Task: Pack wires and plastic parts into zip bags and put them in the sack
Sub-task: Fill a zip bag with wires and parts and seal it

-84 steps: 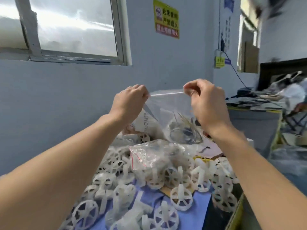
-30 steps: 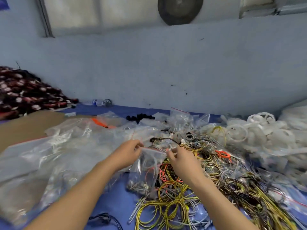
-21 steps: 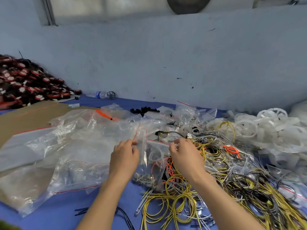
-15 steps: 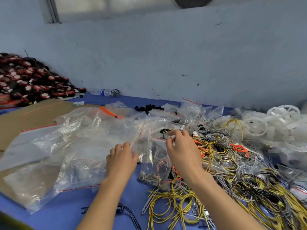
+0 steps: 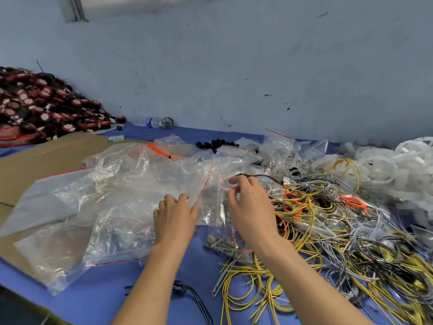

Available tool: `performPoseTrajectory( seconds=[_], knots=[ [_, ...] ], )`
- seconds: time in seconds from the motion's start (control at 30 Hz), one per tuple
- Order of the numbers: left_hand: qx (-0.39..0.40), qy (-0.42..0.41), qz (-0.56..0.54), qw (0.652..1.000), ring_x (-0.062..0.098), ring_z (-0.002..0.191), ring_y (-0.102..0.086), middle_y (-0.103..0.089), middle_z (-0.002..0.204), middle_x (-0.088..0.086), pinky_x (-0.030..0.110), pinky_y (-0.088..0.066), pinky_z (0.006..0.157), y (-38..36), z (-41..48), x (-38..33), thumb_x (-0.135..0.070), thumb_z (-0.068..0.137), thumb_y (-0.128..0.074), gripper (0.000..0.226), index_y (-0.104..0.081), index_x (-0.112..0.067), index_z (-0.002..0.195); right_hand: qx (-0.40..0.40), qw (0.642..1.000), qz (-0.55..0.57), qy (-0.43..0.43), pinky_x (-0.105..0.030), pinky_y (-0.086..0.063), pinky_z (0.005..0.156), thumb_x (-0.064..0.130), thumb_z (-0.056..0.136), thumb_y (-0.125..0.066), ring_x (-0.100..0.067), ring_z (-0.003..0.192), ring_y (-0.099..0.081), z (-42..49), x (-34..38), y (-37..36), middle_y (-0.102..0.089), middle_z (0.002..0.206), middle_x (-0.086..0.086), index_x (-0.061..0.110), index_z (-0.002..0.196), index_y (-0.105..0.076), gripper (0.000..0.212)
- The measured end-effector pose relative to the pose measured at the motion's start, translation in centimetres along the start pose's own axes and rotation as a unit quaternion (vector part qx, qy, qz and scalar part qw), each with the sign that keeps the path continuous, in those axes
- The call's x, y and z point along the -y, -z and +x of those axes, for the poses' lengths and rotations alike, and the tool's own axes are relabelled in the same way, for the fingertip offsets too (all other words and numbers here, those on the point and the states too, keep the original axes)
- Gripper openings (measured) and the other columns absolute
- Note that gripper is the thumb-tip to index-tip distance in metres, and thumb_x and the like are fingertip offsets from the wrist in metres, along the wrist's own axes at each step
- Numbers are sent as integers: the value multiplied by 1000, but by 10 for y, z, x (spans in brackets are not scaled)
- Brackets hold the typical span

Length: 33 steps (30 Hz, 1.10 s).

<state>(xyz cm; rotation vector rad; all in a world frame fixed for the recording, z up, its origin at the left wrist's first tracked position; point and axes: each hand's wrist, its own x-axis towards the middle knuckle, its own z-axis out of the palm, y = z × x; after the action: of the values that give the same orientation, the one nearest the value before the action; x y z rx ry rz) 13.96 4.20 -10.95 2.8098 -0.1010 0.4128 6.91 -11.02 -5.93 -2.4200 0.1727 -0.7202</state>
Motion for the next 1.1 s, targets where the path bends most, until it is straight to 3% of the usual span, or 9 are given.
performPoseTrajectory(
  seconds=[0.17,0.33,0.47,0.57,0.73,0.8,0.9,1.0,1.1],
  knots=[
    [7,-7,-25,1000,30,114,-51,-47,130,9,41,-42,90,-11,5,-13,-41,98,-44,40,-48,-21,133,-4,1000,2,4,-39,-48,84,26,99,-42,-17,100,-57,1,-1,-2,-55,120,3,23,124,-55,28],
    [-37,22,-59,997,31,96,-57,-61,106,10,41,-46,75,-10,9,-20,-24,102,-36,30,-63,-11,107,-3,1000,9,-5,-41,-49,83,24,98,-43,-20,98,-57,3,-8,7,-56,118,2,21,123,-56,28],
    [-63,57,-193,978,31,79,-57,-61,90,9,35,-41,59,1,11,-29,-25,101,-37,31,-61,-10,87,-3,999,30,-17,-38,-49,81,25,98,-42,-16,97,-58,5,-12,17,-56,119,5,22,124,-56,29],
    [-66,-22,-321,945,15,72,-59,-66,83,1,33,-43,58,21,9,-53,-30,101,-44,29,-65,-16,88,10,988,140,-69,-38,-52,84,29,99,-44,-12,97,-59,8,-12,33,-60,114,6,23,124,-57,29],
    [19,-199,-429,881,0,63,-62,-66,71,-17,10,-42,49,54,-30,-121,-48,96,-53,16,-61,-37,88,12,945,297,-140,-30,-53,72,43,98,-49,-10,87,-68,19,-20,89,-67,100,7,26,115,-60,27],
    [41,-237,-442,864,0,63,-63,-67,76,-21,13,-45,48,60,-47,-144,-56,93,-52,19,-59,-38,88,-10,940,306,-149,-33,-57,64,41,98,-49,-13,79,-70,15,-29,115,-69,88,5,25,100,-65,22],
    [80,-259,-487,830,5,67,-66,-68,81,-16,16,-49,48,62,-66,-170,-45,94,-58,12,-59,-33,90,-37,936,316,-148,-25,-54,54,37,99,-52,-13,69,-69,-4,-48,149,-71,84,-1,21,94,-69,24],
    [142,-287,-525,788,9,78,-68,-68,96,-15,37,-60,61,61,-85,-193,-34,94,-60,11,-58,-27,85,-46,937,313,-149,-27,-53,56,36,100,-53,-16,70,-68,-28,-68,177,-72,88,-10,15,93,-68,27],
    [174,-329,-522,767,10,88,-67,-68,104,-14,41,-57,73,58,-106,-214,-30,92,-58,17,-54,-25,76,-77,943,289,-143,-31,-52,57,28,97,-58,-16,69,-66,-47,-86,197,-72,85,-10,15,90,-68,18]
  ],
)
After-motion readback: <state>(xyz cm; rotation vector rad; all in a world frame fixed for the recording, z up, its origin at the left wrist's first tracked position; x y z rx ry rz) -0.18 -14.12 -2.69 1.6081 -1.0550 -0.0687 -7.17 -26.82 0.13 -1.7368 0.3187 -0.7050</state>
